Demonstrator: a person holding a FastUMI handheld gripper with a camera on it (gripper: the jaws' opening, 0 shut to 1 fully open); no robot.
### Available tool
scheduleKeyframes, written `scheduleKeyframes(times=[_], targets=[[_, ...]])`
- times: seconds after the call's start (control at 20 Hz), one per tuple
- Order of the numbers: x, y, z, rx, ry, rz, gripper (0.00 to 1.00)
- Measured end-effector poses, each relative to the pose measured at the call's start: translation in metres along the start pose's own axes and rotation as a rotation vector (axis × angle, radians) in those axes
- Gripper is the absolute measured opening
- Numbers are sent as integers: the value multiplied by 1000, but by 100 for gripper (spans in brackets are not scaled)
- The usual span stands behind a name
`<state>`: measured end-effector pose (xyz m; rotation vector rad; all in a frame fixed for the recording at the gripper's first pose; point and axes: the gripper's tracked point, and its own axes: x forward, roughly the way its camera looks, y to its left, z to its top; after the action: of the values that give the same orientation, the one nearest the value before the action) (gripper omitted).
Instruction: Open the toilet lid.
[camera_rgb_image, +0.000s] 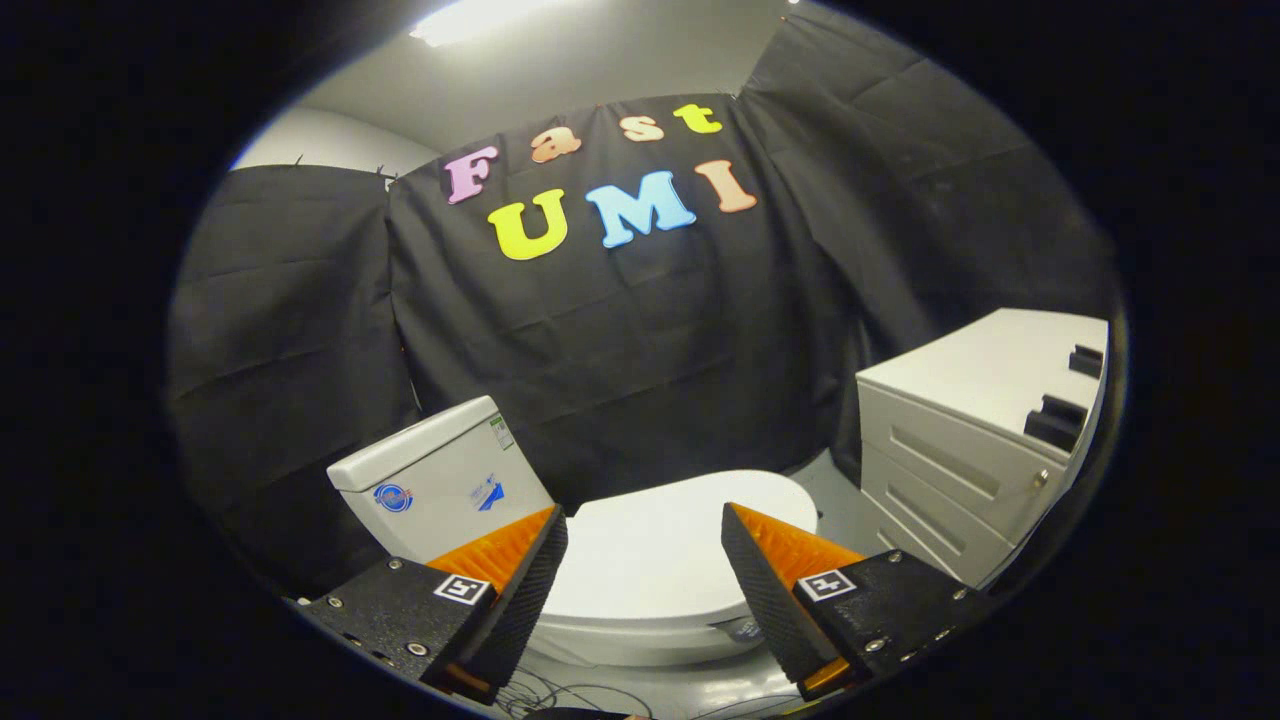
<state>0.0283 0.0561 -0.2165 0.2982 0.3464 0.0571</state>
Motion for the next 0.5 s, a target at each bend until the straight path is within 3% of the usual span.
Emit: scheduleKeyframes(times=[0.5], targets=[[17, -42, -121, 239, 259, -30, 96]])
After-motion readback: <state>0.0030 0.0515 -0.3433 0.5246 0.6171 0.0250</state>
